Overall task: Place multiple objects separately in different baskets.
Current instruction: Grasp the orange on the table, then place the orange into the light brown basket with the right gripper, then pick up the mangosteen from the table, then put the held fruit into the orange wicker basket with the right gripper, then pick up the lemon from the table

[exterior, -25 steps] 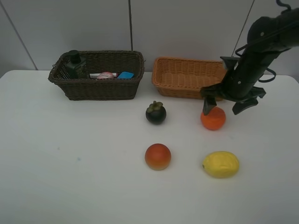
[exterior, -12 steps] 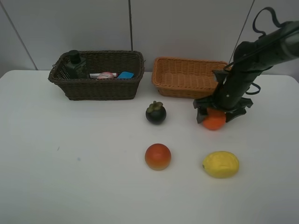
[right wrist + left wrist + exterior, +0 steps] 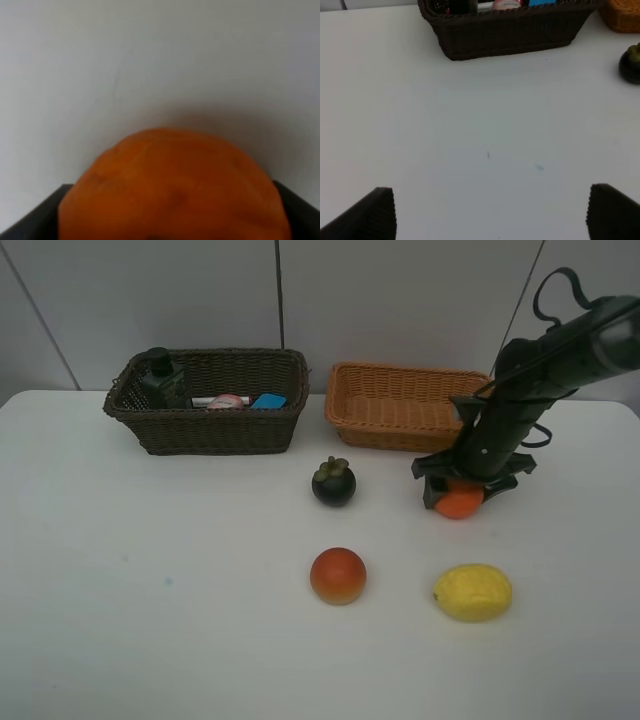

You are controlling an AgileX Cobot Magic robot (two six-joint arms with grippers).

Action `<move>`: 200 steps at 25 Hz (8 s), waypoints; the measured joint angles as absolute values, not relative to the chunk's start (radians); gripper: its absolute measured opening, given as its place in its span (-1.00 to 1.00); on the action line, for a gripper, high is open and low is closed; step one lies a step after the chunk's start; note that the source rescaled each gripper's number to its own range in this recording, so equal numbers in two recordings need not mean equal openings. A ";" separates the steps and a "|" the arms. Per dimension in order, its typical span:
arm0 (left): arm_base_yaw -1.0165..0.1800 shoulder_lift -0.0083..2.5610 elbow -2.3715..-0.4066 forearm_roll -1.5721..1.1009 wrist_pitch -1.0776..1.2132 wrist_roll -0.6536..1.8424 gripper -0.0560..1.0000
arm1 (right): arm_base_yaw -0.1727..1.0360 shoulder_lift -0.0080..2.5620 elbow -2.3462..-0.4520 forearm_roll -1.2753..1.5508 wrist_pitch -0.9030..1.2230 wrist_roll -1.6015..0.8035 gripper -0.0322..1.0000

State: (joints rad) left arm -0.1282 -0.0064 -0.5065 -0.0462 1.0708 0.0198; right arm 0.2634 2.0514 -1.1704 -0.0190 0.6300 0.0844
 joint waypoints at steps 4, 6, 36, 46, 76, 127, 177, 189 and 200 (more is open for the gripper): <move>-0.128 -0.006 -0.507 -0.046 1.071 0.020 1.00 | 0.263 2.051 -1.170 -0.018 0.630 0.073 -0.13; -0.128 -0.006 -0.507 -0.046 1.071 0.020 1.00 | 0.263 2.051 -1.170 -0.018 0.638 0.073 -0.13; -0.128 -0.006 -0.507 -0.046 1.071 0.020 1.00 | 0.112 2.397 -2.123 -0.085 1.126 0.077 0.90; -0.128 -0.006 -0.507 -0.046 1.070 0.020 1.00 | 0.177 2.262 -2.129 -0.026 1.215 0.131 0.97; -0.128 -0.006 -0.507 -0.046 1.068 0.020 1.00 | 0.624 2.317 -1.802 -0.069 1.043 0.070 0.97; -0.128 -0.006 -0.507 -0.046 1.068 0.020 1.00 | 0.227 2.360 -2.065 -0.030 0.958 0.069 0.78; -0.128 -0.006 -0.507 -0.046 1.068 0.020 1.00 | 0.543 1.453 -0.682 -0.147 0.721 -0.323 0.89; -0.128 -0.006 -0.507 -0.046 1.068 0.020 1.00 | 0.543 1.506 -0.679 -0.149 0.735 -0.324 0.89; -0.128 -0.006 -0.507 -0.046 1.068 0.020 1.00 | 0.543 1.633 -0.678 -0.149 0.650 -0.326 0.89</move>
